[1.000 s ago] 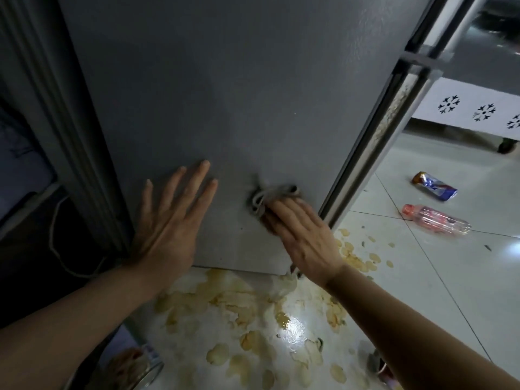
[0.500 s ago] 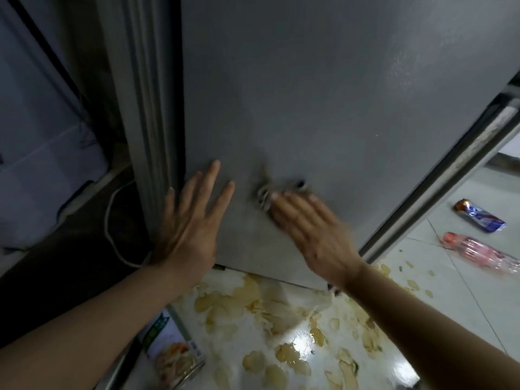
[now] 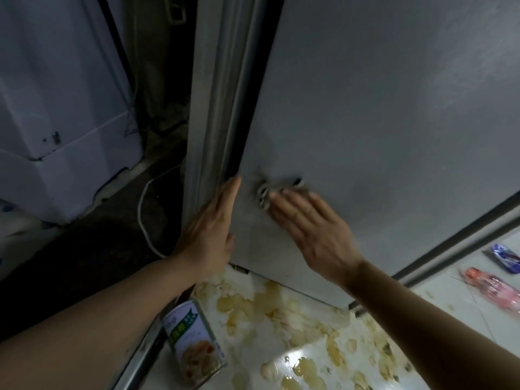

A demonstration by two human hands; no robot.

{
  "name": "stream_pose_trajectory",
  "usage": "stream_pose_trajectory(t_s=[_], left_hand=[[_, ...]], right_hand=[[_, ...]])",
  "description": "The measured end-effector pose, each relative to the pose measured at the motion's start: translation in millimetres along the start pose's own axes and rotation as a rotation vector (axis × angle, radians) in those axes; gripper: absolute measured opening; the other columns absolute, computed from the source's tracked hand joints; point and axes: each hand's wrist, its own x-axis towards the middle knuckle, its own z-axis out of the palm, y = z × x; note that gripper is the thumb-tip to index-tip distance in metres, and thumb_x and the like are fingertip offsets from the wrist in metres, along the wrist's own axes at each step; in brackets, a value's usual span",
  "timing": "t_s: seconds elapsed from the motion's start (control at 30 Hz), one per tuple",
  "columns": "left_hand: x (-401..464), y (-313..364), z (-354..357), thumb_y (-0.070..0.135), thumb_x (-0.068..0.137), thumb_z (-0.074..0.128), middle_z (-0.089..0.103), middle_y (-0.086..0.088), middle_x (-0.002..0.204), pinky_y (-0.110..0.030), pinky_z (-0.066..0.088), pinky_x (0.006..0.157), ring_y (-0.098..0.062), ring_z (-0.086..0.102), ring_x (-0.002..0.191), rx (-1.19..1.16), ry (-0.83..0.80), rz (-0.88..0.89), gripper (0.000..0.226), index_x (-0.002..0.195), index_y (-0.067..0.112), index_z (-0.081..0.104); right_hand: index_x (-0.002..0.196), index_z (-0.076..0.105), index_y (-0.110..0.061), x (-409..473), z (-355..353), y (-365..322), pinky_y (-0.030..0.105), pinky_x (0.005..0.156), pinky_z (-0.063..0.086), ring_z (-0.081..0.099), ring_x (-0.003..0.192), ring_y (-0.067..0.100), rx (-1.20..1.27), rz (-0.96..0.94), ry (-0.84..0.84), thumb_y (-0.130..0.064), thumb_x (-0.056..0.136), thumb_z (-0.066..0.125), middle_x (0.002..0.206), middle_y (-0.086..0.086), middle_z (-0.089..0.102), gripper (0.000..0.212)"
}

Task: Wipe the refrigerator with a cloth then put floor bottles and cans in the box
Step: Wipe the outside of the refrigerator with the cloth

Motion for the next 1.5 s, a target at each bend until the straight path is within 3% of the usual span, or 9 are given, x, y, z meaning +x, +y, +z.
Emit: stream_pose_trajectory(t_s=[0.13, 0.3, 0.5, 0.63, 0.93, 1.07, 1.17, 1.33, 1.5], left_hand=[[0, -12, -3, 0.009, 0.083, 0.063, 0.028, -0.001, 0.152, -0.046, 0.046, 0.095, -0.025, 0.046, 0.127, -0.157, -0.037, -0.019, 0.112, 0.127, 0.062, -0.026], [-1, -13, -7, 0.006, 0.082, 0.063, 0.025, 0.005, 0.154, -0.042, 0.043, 0.102, -0.016, 0.041, 0.132, -0.231, -0.032, -0.015, 0.111, 0.13, 0.06, -0.021], [-4, -18, -13, 0.001, 0.081, 0.06, 0.044, 0.003, 0.141, -0.024, 0.038, 0.099, -0.011, 0.043, 0.128, -0.222, 0.124, -0.087, 0.083, 0.147, 0.026, 0.015], [-10, -24, -10, -0.001, 0.079, 0.06, 0.053, 0.0, 0.125, -0.026, 0.044, 0.09, -0.014, 0.053, 0.113, -0.209, 0.167, -0.152, 0.075, 0.143, 0.02, 0.027], [-25, -47, -1, -0.005, 0.079, 0.059, 0.044, -0.001, 0.132, -0.016, 0.035, 0.087, -0.01, 0.047, 0.116, -0.187, 0.1, -0.228, 0.078, 0.144, 0.019, 0.024], [-27, -42, -1, -0.006, 0.078, 0.059, 0.043, -0.001, 0.134, -0.018, 0.038, 0.087, -0.011, 0.047, 0.118, -0.17, 0.082, -0.217, 0.078, 0.144, 0.019, 0.024], [-27, -37, -3, -0.004, 0.08, 0.057, 0.04, -0.002, 0.139, -0.028, 0.045, 0.09, -0.015, 0.047, 0.122, -0.133, 0.029, -0.176, 0.077, 0.144, 0.02, 0.023], [-21, -28, 1, -0.007, 0.077, 0.059, 0.041, -0.007, 0.14, -0.034, 0.044, 0.098, -0.019, 0.047, 0.125, -0.149, 0.037, -0.141, 0.077, 0.143, 0.016, 0.027], [-21, -15, 17, -0.008, 0.075, 0.059, 0.04, -0.01, 0.133, -0.042, 0.05, 0.089, -0.027, 0.052, 0.115, -0.109, 0.108, -0.097, 0.072, 0.139, 0.013, 0.034]], right_hand=[[0.147, 0.026, -0.009, 13, 3, -10, 0.04, 0.118, 0.005, 0.013, 0.144, 0.023, 0.015, 0.124, 0.1, -0.013, 0.092, 0.026, 0.155, 0.004, 0.018, 0.055], [0.149, 0.018, -0.012, 9, 15, -44, 0.043, 0.117, -0.004, -0.005, 0.14, 0.021, -0.106, -0.222, -0.31, -0.019, 0.091, 0.016, 0.156, 0.003, 0.002, 0.058], [0.144, 0.035, -0.01, 53, -10, -14, 0.046, 0.115, 0.009, 0.022, 0.141, 0.024, 0.019, 0.142, 0.174, -0.013, 0.1, 0.018, 0.151, 0.008, 0.031, 0.047], [0.145, 0.033, -0.009, 66, -5, -24, 0.046, 0.115, 0.01, 0.02, 0.142, 0.023, 0.016, 0.142, 0.217, -0.011, 0.098, 0.025, 0.153, 0.006, 0.029, 0.048], [0.144, 0.029, -0.008, 48, 47, -74, 0.046, 0.117, 0.001, 0.016, 0.142, 0.023, -0.115, -0.117, -0.067, -0.019, 0.094, 0.024, 0.153, 0.006, 0.028, 0.052], [0.15, 0.003, -0.009, 40, 67, -103, 0.048, 0.102, -0.025, -0.01, 0.144, 0.026, -0.088, -0.324, -0.371, -0.024, 0.098, 0.022, 0.158, 0.009, -0.005, 0.057], [0.147, -0.011, -0.009, 39, 72, -113, 0.044, 0.099, -0.029, -0.017, 0.143, 0.022, -0.05, -0.356, -0.468, -0.023, 0.101, 0.02, 0.157, 0.006, -0.016, 0.058], [0.148, 0.02, -0.018, 16, 43, -72, 0.043, 0.116, 0.002, 0.016, 0.143, 0.016, -0.049, -0.084, -0.144, -0.019, 0.094, 0.02, 0.155, -0.004, 0.016, 0.055], [0.149, 0.017, -0.013, -9, 28, -29, 0.041, 0.118, 0.002, 0.01, 0.144, 0.02, -0.015, 0.22, 0.181, -0.011, 0.095, 0.03, 0.156, 0.0, 0.016, 0.056]])
